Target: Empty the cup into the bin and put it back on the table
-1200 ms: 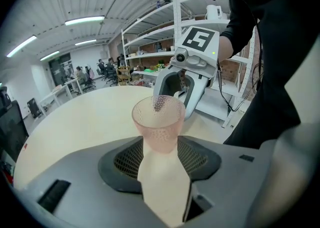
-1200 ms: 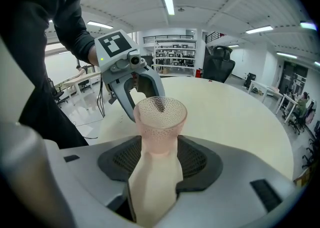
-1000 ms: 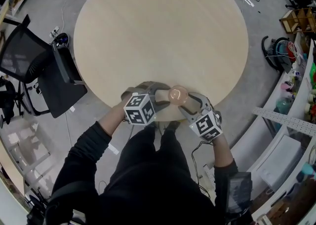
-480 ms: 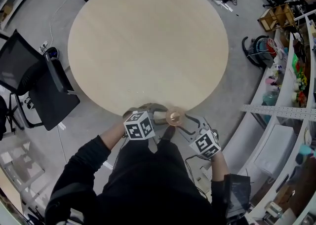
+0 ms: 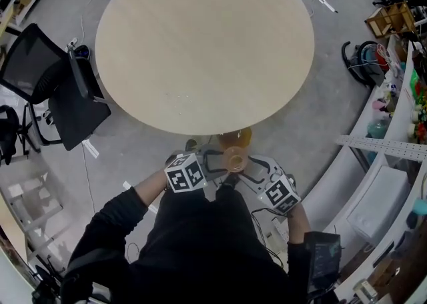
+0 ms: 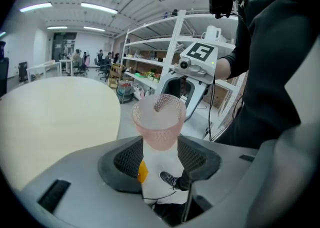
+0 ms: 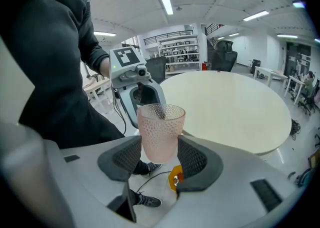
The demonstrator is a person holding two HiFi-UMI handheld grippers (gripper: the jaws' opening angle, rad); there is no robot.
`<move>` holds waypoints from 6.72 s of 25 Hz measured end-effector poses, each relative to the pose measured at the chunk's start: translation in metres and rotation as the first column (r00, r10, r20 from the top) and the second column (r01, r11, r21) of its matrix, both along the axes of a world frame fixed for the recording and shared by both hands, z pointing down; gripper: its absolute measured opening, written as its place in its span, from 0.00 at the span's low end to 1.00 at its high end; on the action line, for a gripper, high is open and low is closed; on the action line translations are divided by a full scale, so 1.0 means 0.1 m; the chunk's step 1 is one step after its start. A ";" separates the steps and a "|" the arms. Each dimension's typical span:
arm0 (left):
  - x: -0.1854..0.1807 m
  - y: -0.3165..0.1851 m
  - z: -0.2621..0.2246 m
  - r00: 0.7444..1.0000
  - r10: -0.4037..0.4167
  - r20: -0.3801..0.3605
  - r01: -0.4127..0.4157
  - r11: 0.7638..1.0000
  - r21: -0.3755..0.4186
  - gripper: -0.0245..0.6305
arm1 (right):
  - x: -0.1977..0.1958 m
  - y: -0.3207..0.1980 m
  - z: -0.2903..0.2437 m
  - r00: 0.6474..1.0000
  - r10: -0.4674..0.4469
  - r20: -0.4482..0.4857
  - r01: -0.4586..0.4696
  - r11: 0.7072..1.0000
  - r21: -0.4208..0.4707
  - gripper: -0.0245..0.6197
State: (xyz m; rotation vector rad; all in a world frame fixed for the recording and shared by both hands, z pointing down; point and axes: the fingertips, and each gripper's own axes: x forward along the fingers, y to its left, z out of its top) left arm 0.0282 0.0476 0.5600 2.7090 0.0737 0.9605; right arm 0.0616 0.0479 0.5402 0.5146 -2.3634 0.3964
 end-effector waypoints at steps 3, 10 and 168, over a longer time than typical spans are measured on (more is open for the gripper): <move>0.32 0.24 0.10 0.998 -0.054 0.012 0.054 0.998 -0.025 0.37 | 0.30 0.22 0.07 0.999 -0.012 0.046 0.013 1.000 -0.011 0.38; 0.73 0.50 0.24 0.988 -0.153 -0.012 0.151 0.984 -0.094 0.37 | 0.74 0.46 0.27 0.988 -0.002 0.154 0.018 0.995 -0.101 0.38; -0.72 -1.46 -0.64 0.925 -0.379 0.000 0.362 0.883 0.298 0.37 | -0.76 -1.48 -0.80 0.985 0.114 0.132 -0.145 0.956 0.255 0.38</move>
